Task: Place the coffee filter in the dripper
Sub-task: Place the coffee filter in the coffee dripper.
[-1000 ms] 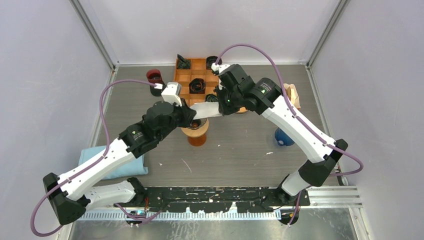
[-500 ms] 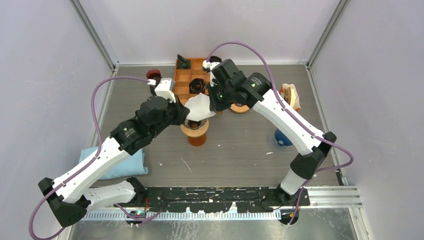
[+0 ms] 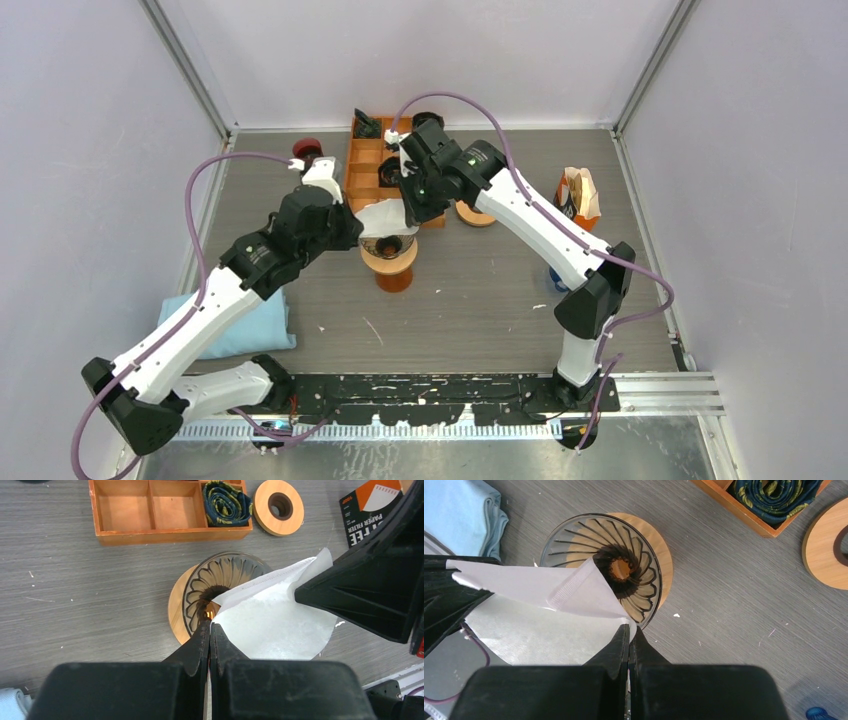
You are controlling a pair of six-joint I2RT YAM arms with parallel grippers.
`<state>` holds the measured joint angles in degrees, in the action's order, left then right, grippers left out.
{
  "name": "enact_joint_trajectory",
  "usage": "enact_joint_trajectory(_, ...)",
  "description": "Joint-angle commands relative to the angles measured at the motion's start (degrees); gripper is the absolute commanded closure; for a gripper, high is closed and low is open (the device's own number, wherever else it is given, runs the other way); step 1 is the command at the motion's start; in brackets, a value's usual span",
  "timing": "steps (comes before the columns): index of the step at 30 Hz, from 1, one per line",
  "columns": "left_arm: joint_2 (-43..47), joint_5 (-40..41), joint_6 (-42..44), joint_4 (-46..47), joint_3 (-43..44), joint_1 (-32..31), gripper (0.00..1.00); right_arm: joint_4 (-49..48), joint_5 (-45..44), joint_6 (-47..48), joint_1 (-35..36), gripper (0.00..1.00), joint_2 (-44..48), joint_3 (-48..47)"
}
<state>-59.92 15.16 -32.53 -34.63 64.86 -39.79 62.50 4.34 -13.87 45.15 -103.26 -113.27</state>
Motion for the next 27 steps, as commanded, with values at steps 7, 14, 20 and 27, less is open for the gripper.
enact_joint_trajectory(7, -3.4, -3.6, 0.0, 0.8, 1.0, 2.0, 0.99, -0.5, -0.8, 1.4, -0.7, 0.96, -1.3, -2.5)
enact_joint_trajectory(14, -4.8, -3.7, -0.2, 0.6, 0.7, 2.1, 0.89, -1.0, -0.5, 1.5, -0.7, 0.93, -1.8, -2.1)
enact_joint_trajectory(20, -5.3, -3.7, -0.2, 0.3, 0.7, 2.2, 0.81, -1.5, 0.1, 1.4, -0.6, 0.87, -1.9, -1.8)
enact_joint_trajectory(27, -4.6, -3.6, 0.2, -0.3, 1.0, 2.3, 0.71, -1.8, 0.1, 1.8, -0.6, 0.81, -1.7, -1.8)
